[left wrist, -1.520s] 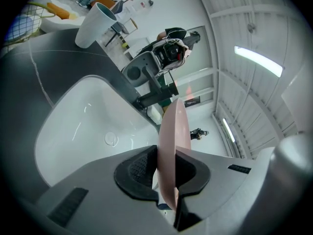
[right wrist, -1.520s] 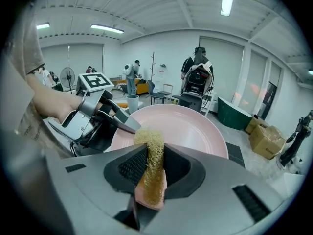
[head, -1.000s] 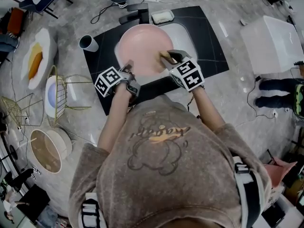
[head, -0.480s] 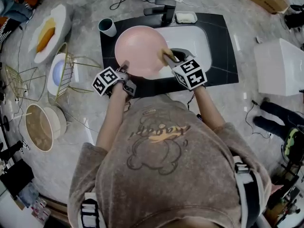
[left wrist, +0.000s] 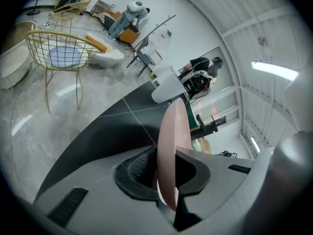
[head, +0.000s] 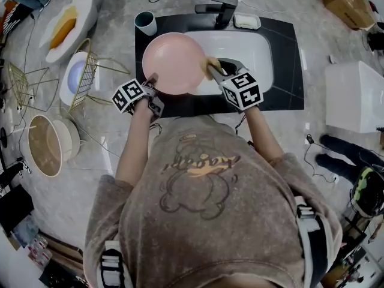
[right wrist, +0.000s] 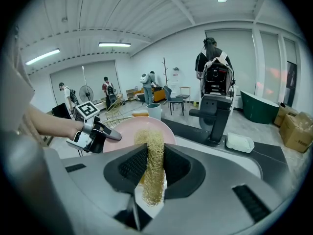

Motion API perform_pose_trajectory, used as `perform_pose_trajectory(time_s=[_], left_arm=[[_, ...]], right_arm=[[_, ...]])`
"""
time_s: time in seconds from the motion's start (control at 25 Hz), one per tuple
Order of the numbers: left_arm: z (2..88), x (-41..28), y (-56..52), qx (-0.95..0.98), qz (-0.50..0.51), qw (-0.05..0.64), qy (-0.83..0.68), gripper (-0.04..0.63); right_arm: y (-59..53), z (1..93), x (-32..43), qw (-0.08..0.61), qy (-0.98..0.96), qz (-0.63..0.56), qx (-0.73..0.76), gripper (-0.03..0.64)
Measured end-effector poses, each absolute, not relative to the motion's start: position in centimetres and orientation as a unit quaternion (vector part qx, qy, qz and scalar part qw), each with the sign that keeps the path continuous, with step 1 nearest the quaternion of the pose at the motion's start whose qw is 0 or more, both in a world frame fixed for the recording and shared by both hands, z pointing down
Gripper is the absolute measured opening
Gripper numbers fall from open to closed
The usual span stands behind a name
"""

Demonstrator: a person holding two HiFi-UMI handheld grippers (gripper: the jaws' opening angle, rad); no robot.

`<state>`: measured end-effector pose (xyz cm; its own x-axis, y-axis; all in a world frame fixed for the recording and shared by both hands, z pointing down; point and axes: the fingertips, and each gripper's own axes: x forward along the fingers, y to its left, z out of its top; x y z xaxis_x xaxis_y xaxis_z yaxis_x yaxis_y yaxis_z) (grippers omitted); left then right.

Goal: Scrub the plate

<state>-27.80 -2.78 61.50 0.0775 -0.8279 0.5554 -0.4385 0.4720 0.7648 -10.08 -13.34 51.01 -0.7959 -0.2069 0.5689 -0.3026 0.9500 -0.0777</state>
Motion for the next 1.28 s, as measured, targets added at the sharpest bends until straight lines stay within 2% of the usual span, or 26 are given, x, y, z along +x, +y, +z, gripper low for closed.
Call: perform_pose_trajectory(time_s=[0.8,1.28], left_arm=[[64.3,-30.9,-0.7,0.444,-0.165,0.566,-0.675,0.052],[64.6,-33.4,0.3,0.431,-0.119,0.536,-0.716,0.055]], right_arm=[[-13.9,51.8,-9.5,0.304,-0.94,0.088,0.129,0.086],[-13.6,51.7,-10.1,0.305,-0.94,0.088,0.123,0.086]])
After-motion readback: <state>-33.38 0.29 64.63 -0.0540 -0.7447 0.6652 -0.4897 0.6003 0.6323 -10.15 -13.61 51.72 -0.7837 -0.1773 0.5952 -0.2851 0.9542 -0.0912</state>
